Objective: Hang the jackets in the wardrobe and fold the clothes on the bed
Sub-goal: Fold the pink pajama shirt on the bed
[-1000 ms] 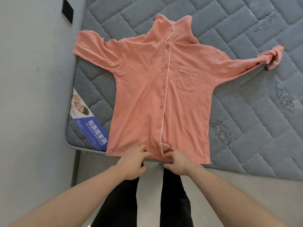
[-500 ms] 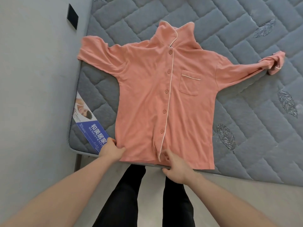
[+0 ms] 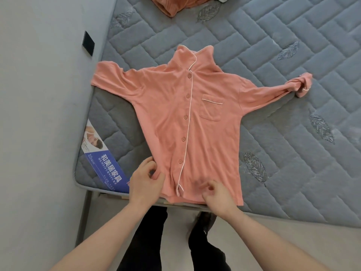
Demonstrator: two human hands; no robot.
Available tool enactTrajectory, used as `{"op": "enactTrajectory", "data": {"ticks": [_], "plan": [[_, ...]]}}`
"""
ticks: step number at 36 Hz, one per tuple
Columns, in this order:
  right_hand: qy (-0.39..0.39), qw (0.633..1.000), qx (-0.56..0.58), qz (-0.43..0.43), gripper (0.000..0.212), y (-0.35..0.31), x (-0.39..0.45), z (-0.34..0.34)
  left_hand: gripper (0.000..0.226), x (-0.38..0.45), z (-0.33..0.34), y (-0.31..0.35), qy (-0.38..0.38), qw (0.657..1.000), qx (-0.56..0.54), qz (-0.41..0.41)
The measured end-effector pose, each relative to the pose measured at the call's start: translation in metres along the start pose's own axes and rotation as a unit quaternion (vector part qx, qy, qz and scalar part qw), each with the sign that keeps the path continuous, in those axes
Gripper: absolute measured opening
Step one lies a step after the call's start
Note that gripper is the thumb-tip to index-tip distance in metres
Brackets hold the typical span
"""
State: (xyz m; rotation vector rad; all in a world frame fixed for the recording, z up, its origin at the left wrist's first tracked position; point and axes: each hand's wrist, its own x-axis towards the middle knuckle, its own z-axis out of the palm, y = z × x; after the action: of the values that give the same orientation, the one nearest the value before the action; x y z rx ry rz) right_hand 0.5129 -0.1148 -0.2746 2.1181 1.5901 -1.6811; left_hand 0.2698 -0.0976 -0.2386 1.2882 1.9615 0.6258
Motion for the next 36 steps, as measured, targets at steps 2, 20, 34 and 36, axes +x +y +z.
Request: {"op": "enactTrajectory", "data": {"ticks": [2, 20, 34, 36], "plan": [[0.038, 0.999, 0.022, 0.022, 0.027, 0.008, 0.0, -0.014, 0.023, 0.0, 0.011, 0.021, 0.001, 0.999, -0.032, 0.022], [0.103, 0.982, 0.121, 0.098, 0.015, 0.042, 0.002, -0.101, 0.021, 0.003, 0.087, 0.06, -0.105, 0.97, 0.09, -0.202], [0.003, 0.998, 0.053, -0.033, 0.022, -0.116, 0.089, -0.059, 0.029, 0.16, -0.071, -0.01, -0.313, 0.819, 0.373, -0.304], [-0.005, 0.999, 0.044, -0.032, 0.032, -0.131, 0.104, -0.052, 0.027, 0.2, -0.08, -0.014, -0.212, 0.883, 0.298, -0.295]]}}
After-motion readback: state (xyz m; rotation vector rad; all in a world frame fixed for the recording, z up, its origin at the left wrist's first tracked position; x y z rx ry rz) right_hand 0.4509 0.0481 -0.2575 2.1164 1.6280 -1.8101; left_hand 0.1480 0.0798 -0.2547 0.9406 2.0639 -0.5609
